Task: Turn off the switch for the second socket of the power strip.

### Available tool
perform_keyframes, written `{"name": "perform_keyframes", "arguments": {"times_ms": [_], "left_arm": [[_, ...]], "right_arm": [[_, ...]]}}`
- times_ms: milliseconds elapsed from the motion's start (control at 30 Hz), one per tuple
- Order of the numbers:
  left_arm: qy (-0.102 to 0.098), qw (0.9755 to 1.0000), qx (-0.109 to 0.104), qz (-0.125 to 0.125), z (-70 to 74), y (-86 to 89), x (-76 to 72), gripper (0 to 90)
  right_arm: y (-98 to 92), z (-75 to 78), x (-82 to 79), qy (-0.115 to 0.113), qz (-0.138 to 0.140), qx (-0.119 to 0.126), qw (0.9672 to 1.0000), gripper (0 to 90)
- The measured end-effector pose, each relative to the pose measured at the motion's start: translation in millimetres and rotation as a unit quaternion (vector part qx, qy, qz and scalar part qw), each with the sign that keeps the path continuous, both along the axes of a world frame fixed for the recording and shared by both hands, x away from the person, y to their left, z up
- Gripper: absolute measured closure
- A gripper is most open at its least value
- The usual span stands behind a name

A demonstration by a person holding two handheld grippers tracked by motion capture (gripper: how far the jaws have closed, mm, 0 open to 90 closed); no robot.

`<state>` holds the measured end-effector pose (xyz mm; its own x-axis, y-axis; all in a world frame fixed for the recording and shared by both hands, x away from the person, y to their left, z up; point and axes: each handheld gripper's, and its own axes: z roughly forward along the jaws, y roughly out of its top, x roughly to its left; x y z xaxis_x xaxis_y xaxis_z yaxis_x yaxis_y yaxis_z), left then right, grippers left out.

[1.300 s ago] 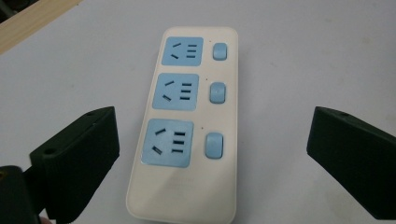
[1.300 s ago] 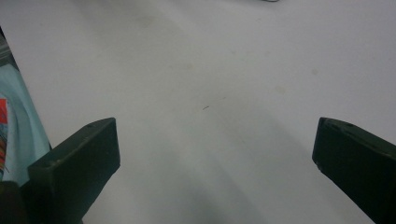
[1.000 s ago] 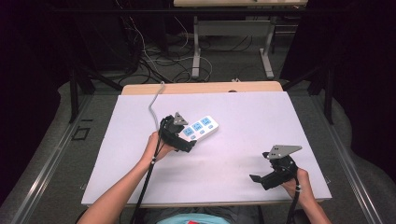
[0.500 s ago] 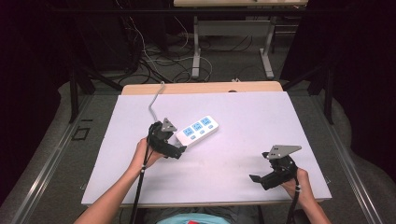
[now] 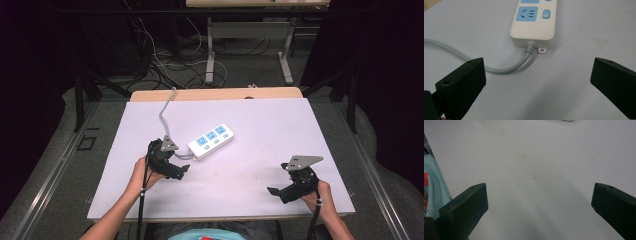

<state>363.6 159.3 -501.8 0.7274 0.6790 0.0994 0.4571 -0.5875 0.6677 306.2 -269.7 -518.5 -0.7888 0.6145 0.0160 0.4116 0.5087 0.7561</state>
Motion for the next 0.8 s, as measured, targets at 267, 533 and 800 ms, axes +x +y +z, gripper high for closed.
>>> {"name": "perform_keyframes", "arguments": {"times_ms": [267,533,800], "left_arm": [[-0.005,0.9998,-0.003,0.018,-4.3,20.4,-15.9,0.0],[-0.017,0.9992,-0.013,0.034,-4.6,39.0,-33.7,0.0],[-0.023,0.9988,-0.012,0.042,-8.0,53.8,-46.9,0.0]], "right_arm": [[0.4,0.3,-0.4,0.005,0.000,-0.003,1.0000,0.3],[0.7,0.0,-0.4,0.003,-0.001,-0.004,1.0000,0.3],[1.8,-0.7,-1.5,0.002,0.000,-0.003,1.0000,0.1]]}}
